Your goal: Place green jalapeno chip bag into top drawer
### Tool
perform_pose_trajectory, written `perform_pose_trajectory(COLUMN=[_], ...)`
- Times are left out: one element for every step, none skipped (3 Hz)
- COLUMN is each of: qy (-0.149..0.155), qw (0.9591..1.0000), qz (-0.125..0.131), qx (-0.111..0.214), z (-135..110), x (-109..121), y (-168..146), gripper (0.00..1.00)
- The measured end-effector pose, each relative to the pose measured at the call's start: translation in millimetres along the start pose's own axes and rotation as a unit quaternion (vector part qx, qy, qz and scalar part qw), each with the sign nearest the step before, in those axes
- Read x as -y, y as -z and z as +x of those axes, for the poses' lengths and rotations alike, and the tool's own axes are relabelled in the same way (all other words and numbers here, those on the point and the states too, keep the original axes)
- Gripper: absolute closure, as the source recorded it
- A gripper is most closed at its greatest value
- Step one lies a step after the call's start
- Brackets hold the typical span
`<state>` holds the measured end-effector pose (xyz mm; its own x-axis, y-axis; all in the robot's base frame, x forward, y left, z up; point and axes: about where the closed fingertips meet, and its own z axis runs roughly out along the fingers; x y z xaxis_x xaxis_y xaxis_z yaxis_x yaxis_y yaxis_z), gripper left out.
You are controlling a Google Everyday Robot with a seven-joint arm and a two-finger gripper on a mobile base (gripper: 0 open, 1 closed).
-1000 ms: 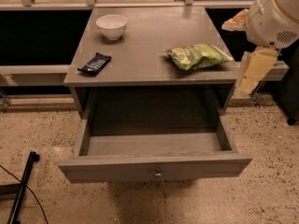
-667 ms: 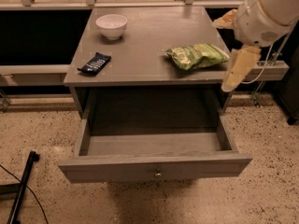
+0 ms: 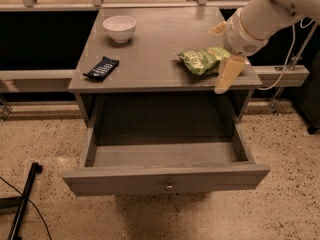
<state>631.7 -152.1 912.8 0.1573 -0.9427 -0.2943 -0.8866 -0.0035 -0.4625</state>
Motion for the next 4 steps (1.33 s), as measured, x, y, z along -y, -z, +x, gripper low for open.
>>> perform_pose_trajectory(qy=[-0.012, -0.025, -0.025, -0.021], qw=[0.9998, 0.9993, 0.9991, 0.999], qz=[-0.001, -0.002, 0.001, 0.006], qx=[-0.018, -0.026, -0.034, -0.039], z=[20.3, 35.5, 40.1, 39.6], x=[15.1, 22.3, 28.6, 34.0], y=[-34.6, -61.7, -78.0, -86.8], gripper=[0.17, 0.33, 0.36, 0.37])
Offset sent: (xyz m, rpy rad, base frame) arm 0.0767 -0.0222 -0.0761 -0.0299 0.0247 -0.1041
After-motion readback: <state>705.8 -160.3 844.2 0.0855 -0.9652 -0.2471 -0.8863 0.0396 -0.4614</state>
